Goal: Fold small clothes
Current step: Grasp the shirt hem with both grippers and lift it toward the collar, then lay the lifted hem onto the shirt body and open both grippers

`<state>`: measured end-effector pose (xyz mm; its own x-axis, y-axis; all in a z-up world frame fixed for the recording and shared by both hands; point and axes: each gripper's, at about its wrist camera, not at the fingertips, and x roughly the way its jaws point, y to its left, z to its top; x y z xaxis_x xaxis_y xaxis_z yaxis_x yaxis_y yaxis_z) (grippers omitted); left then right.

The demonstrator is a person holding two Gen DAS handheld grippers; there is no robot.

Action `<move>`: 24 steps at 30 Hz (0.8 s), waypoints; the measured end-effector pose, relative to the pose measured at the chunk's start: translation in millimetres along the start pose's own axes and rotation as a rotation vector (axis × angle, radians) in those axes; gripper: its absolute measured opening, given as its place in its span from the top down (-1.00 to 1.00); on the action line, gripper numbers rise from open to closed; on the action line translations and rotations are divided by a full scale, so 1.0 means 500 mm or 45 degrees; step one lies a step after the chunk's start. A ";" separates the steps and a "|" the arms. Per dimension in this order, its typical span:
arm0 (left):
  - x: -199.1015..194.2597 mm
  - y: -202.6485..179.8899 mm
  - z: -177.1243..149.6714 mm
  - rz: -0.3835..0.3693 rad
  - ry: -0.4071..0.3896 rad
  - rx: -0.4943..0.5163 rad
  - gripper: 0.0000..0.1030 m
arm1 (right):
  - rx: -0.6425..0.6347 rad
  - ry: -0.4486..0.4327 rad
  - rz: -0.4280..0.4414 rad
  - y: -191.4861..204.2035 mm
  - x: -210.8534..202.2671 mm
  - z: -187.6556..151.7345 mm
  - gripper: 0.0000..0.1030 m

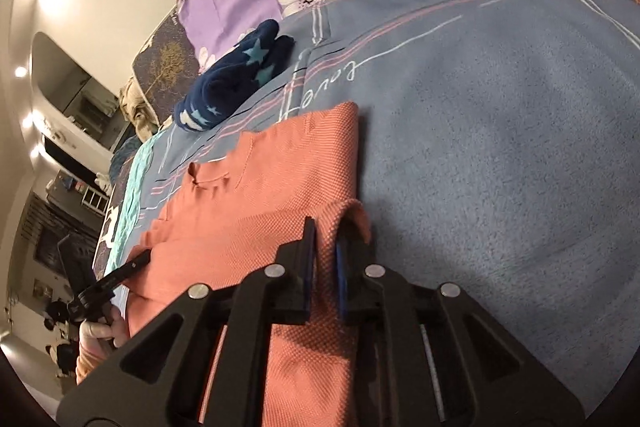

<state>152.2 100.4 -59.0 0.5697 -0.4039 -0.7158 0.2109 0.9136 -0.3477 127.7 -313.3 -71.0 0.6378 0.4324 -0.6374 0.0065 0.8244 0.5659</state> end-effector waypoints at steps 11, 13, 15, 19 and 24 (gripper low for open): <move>-0.068 -0.014 -0.043 -0.050 0.039 0.038 0.78 | -0.152 0.055 -0.002 0.038 -0.093 -0.062 0.60; -0.078 -0.011 -0.041 -0.127 0.033 0.004 0.92 | -0.148 0.037 0.061 0.044 -0.099 -0.059 0.93; -0.091 -0.010 -0.026 -0.205 -0.007 -0.049 0.92 | -0.124 -0.004 0.133 0.049 -0.109 -0.044 0.96; -0.107 -0.010 0.049 -0.232 -0.126 -0.101 0.92 | -0.132 -0.105 0.178 0.079 -0.111 0.034 0.96; -0.064 0.011 0.143 -0.105 -0.219 -0.131 0.77 | -0.039 -0.149 0.130 0.063 -0.052 0.142 0.74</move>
<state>192.0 121.6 5.6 0.6826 -0.4554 -0.5715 0.1856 0.8645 -0.4671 166.2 -324.4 0.5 0.7193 0.4706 -0.5110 -0.0854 0.7899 0.6072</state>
